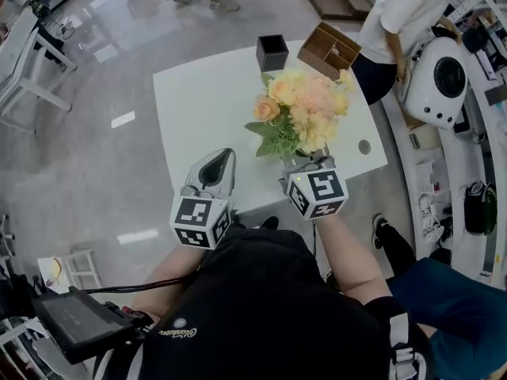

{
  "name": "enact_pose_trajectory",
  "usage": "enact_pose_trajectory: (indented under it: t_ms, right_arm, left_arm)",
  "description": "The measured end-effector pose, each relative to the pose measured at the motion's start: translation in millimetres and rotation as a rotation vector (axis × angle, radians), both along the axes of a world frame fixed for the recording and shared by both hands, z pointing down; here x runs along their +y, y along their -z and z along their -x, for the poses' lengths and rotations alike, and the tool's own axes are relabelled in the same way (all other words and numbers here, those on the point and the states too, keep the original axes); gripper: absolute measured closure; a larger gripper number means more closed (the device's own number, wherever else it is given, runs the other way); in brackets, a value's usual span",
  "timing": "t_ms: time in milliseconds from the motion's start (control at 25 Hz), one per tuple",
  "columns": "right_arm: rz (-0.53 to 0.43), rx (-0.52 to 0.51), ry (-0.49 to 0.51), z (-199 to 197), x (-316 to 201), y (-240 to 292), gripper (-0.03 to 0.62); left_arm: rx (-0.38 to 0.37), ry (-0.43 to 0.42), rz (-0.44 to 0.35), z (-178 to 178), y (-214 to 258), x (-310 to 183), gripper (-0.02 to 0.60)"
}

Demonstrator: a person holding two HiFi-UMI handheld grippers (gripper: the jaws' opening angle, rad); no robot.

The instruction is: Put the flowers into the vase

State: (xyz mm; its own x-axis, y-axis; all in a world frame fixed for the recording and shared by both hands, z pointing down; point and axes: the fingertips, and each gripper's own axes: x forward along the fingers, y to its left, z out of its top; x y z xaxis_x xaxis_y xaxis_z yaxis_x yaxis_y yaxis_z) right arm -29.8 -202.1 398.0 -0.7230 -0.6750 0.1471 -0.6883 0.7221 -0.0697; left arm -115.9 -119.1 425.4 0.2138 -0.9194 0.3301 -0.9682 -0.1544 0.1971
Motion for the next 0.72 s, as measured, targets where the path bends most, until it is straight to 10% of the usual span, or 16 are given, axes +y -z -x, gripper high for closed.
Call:
enact_pose_trajectory:
  t_ms: [720]
  right_arm:
    - [0.104,0.218,0.032,17.9,0.0,-90.2,0.549]
  left_arm:
    - [0.001,0.017,-0.006,16.9,-0.7,-1.9,0.575]
